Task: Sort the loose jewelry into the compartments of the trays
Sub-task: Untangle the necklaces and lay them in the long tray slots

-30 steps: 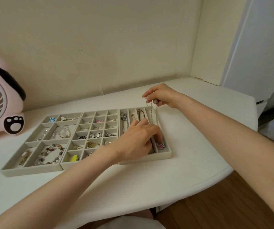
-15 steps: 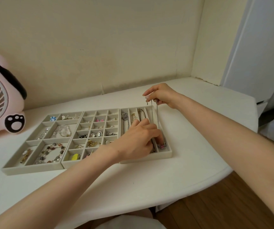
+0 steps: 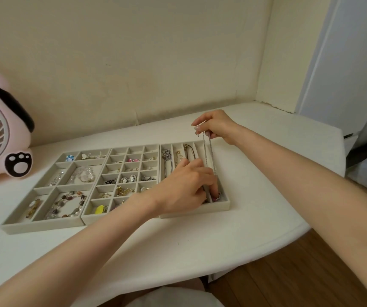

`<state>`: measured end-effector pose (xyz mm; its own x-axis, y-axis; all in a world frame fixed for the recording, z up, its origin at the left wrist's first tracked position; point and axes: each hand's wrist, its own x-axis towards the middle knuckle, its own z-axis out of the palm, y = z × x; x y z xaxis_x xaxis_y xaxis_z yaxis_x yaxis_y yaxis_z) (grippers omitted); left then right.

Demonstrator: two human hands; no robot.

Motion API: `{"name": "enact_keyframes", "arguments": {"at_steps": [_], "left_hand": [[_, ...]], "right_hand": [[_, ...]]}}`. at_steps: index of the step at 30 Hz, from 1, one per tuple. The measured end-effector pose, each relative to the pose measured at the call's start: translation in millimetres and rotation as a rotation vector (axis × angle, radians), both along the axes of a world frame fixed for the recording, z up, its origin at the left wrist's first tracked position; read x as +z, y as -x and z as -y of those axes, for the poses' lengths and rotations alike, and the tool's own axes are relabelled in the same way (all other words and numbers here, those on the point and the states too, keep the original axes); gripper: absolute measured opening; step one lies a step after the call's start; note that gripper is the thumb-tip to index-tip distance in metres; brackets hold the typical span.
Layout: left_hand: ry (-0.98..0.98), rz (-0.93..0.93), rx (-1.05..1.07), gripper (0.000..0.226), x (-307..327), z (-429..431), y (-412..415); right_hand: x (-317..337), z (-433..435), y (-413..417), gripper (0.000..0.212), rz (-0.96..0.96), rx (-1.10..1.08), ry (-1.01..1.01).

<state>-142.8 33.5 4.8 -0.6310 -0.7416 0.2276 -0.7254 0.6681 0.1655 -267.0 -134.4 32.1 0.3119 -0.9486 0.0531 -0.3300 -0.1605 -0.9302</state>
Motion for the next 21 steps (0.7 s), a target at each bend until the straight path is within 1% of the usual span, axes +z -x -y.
{"name": "enact_keyframes", "arguments": {"at_steps": [7, 13, 18, 21], "left_hand": [[-0.014, -0.006, 0.007, 0.034, 0, 0, 1], [0.0, 0.031, 0.012, 0.038, -1, -1, 0], [0.017, 0.044, -0.001, 0.04, 1, 0, 0], [0.001, 0.021, 0.018, 0.044, 2, 1, 0]], "right_hand": [[6, -1, 1, 0.017, 0.019, -0.004, 0.014], [4, 0, 2, 0.014, 0.022, -0.017, 0.025], [-6, 1, -2, 0.014, -0.06, 0.009, 0.033], [-8, 1, -4, 0.013, -0.075, 0.014, 0.033]]}}
